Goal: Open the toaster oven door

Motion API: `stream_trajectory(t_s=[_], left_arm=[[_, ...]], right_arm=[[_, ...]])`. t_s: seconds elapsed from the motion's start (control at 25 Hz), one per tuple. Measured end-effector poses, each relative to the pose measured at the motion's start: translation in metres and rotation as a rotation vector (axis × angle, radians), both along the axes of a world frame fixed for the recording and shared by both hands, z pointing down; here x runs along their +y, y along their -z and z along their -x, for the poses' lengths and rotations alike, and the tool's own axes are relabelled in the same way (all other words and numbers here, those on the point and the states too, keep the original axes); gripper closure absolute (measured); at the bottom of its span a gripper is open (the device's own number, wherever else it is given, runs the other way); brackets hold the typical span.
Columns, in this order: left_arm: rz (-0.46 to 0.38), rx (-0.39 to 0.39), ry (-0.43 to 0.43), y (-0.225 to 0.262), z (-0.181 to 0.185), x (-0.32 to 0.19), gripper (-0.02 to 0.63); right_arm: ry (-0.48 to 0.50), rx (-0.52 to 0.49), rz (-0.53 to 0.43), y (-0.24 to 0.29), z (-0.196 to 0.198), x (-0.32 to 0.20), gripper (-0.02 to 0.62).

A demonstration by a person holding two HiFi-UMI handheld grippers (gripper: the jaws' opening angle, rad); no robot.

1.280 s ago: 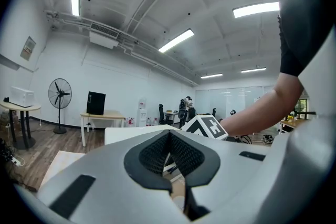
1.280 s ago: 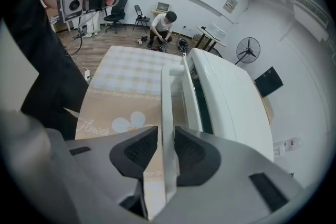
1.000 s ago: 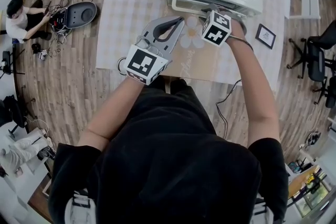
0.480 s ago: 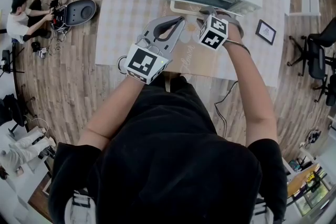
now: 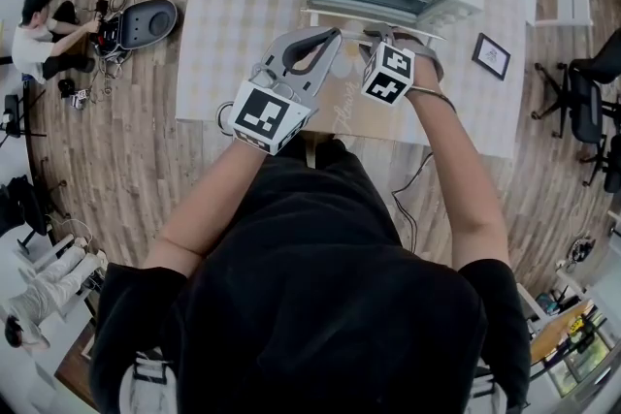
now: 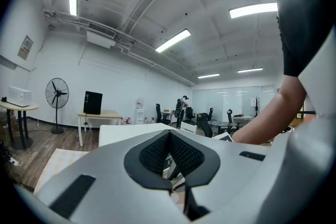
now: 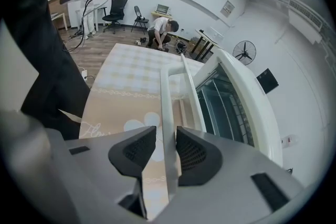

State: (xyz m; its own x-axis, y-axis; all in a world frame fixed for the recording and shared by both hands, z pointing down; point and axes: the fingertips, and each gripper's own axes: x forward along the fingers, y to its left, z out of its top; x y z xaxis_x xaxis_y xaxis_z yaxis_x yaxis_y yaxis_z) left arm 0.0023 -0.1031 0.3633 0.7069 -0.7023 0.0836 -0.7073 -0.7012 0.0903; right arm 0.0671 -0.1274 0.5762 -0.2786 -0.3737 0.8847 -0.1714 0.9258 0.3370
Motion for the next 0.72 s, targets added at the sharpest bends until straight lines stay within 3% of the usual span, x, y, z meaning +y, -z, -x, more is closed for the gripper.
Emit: stream_trajectory(t_s=[0.24,0.72], left_arm=[[0.004,-0.006,0.0,-0.005,-0.001,-0.001,0.591],[-0.004,-0.029,0.004,-0.024,0.0,0.007,0.591]], right_arm=[[0.016,0.023,-0.025,-0.017,0.0,0.013,0.46],[0.022,0.024,-0.22,-0.028,-0.001,0.024,0.454]])
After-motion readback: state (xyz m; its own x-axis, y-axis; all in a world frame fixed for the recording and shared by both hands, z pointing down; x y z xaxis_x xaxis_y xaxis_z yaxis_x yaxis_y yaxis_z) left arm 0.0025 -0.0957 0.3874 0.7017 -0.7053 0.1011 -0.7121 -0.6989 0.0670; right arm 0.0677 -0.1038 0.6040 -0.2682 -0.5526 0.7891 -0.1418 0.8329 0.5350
